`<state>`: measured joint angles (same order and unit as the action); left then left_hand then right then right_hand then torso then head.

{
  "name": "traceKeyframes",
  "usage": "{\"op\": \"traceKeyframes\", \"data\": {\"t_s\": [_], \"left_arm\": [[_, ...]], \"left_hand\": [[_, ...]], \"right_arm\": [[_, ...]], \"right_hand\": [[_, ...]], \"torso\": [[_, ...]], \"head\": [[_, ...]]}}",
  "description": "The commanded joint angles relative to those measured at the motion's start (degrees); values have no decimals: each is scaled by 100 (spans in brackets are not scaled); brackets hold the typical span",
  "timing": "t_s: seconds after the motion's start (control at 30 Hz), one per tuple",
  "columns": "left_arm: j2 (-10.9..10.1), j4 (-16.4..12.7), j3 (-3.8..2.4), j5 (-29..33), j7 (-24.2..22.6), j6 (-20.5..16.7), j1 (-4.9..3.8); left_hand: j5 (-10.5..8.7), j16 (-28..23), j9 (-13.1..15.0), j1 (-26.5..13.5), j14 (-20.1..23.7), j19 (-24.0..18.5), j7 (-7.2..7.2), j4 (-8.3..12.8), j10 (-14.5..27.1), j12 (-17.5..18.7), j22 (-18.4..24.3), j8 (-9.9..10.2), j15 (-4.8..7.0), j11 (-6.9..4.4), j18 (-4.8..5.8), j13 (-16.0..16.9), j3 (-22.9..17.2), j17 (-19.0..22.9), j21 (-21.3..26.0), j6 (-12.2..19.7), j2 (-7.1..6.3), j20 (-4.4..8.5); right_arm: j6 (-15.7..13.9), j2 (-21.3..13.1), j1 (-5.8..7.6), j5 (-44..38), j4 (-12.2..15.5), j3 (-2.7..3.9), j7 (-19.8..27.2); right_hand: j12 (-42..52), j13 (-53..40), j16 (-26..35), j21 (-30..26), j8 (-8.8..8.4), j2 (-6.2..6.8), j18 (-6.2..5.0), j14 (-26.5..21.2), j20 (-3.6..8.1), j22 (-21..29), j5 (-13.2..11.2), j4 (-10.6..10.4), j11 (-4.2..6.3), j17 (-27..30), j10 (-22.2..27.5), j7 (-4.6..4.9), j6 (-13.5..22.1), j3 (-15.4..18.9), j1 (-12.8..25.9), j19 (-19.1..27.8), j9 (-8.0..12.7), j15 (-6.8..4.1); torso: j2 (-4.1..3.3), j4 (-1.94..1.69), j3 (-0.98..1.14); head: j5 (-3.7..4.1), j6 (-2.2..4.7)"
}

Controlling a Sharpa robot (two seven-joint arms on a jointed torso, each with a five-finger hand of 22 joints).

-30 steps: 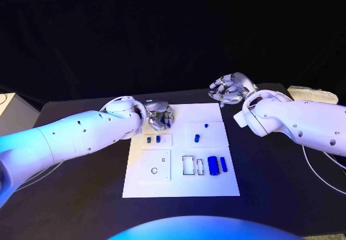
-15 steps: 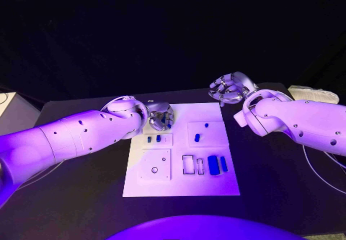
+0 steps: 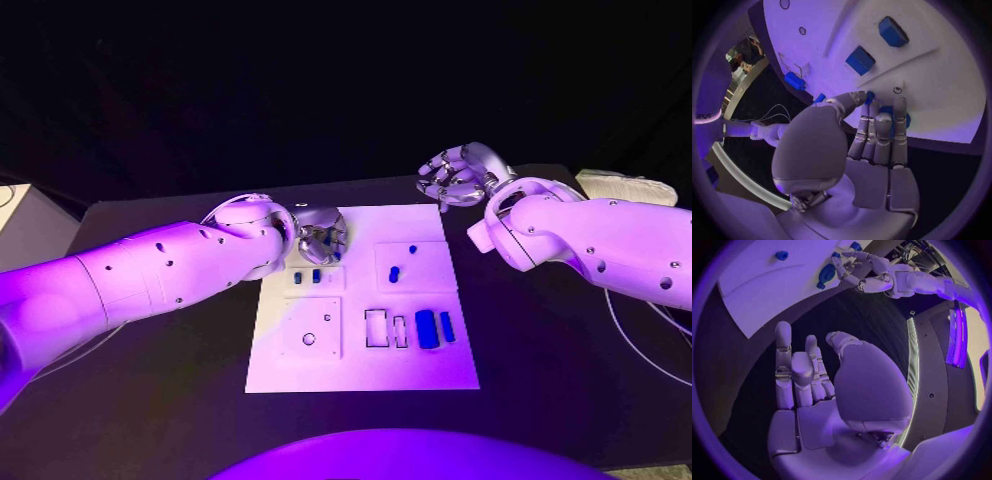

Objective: Assemble the parts on the task board

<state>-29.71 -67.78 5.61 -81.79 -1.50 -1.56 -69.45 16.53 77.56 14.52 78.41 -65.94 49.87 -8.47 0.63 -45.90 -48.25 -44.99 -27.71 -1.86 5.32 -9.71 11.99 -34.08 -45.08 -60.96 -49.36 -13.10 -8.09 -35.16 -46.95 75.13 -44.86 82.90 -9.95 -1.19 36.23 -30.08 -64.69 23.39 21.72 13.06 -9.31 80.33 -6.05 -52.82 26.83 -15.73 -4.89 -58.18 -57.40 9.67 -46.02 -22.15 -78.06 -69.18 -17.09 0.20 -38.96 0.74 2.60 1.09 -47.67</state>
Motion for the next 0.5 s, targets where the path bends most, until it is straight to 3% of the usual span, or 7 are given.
{"op": "traceKeyframes", "data": {"t_s": [0.03, 0.2, 0.27, 0.5], "left_arm": [[-7, -48, -2, -19, -37, 65, 3], [-14, -62, -1, -13, -19, 60, 5], [-15, -59, -1, -12, -4, 61, 5], [-10, -37, -1, -15, 48, 78, 6]], "left_hand": [[-23, 30, -13, -24, -42, 10, 2, 0, -39, 46, -13, 48, 8, 6, -85, -13, -38, -5, -44, -12, 23, 38], [-25, 34, -69, -81, 14, -15, 20, -3, -3, 124, -33, 206, -10, 32, -79, -59, -37, 82, -59, 132, -33, 31], [-26, -30, -102, -120, 164, -44, 26, -10, 130, 257, -33, 311, -57, 93, -74, -128, -37, 321, -46, 243, -65, 3], [-32, -36, -117, -130, 198, -57, 32, -10, 179, 333, -32, 371, -87, 129, -76, -174, -31, 383, -37, 300, -72, -25]], "right_arm": [[42, 2, -2, -65, 11, 1, 48], [29, 0, -2, -65, 15, 1, 56], [24, -1, -2, -65, 16, 1, 57], [15, -3, -2, -65, 20, 1, 68]], "right_hand": [[-20, 5, 30, -25, 8, 40, -104, -13, 9, 8, -10, 2, 21, 7, -17, -5, -32, -29, 9, -41, 9, -4], [-37, 30, 35, -30, 7, 38, -104, -12, 9, 8, -10, 4, 22, 10, -32, -6, -34, -33, 14, -47, 12, -5], [-37, 30, 35, -30, 7, 38, -104, -12, 9, 8, -10, 4, 22, 10, -32, -6, -34, -33, 14, -47, 12, -5], [-42, 39, 39, -32, 8, 34, -104, -12, 9, 8, -10, 7, 23, 14, -38, -8, -39, -37, 11, -48, 13, -6]], "torso": [[-2, -3, -2], [-1, 1, -3], [-5, 0, -2], [-5, -4, -1]], "head": [[0, -5], [-5, -5], [-5, -5], [-7, -20]]}}
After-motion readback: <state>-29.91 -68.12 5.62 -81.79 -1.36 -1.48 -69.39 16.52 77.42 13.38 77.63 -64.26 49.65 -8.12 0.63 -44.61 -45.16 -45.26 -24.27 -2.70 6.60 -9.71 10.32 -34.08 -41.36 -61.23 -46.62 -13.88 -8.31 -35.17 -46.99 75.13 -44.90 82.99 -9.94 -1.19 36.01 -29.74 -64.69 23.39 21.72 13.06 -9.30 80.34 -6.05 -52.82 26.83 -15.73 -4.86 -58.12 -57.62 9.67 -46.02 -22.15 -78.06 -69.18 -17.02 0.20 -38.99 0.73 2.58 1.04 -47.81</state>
